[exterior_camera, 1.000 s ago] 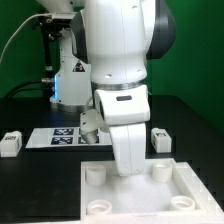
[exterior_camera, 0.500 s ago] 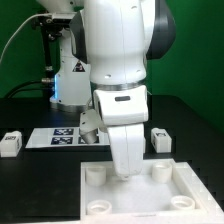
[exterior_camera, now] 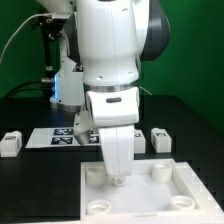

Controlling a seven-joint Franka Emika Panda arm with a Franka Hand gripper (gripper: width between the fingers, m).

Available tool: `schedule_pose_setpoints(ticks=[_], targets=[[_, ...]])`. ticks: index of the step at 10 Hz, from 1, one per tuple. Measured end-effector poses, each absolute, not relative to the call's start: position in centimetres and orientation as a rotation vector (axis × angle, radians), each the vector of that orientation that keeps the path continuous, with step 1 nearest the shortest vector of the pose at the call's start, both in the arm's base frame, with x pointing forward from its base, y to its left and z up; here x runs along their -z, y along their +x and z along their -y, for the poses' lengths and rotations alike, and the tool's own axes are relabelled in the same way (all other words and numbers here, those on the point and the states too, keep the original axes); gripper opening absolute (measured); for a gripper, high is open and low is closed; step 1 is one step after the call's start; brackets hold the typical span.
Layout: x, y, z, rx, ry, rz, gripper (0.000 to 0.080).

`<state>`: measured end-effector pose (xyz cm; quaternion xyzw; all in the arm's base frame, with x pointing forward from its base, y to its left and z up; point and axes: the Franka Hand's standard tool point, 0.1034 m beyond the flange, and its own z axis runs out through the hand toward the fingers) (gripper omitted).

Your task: Assemble one leg

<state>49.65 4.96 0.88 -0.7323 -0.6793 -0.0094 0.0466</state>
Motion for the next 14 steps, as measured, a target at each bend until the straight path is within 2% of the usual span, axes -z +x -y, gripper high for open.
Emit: schedule_pose_setpoints(ticks=[1,4,5,6,11,14], targets=[[-1.7,49.3,-5.1,0.03,-2.264,2.051,0.0648],[-5.7,47.5,-5.5,0.045,-2.41,1.943,0.0649],[-6.3,47.1,-5.6,0.047,-2.483,1.862,0.0649],[-6.2,47.0,-5.6,0.043,-2.499,1.836,0.0649],[-5.8,46.5,-5.5,0.041,-2.882,1.084,0.0649],[-5.6,45.1,-7.6,0.017,-3.031,0.417,0.0649]])
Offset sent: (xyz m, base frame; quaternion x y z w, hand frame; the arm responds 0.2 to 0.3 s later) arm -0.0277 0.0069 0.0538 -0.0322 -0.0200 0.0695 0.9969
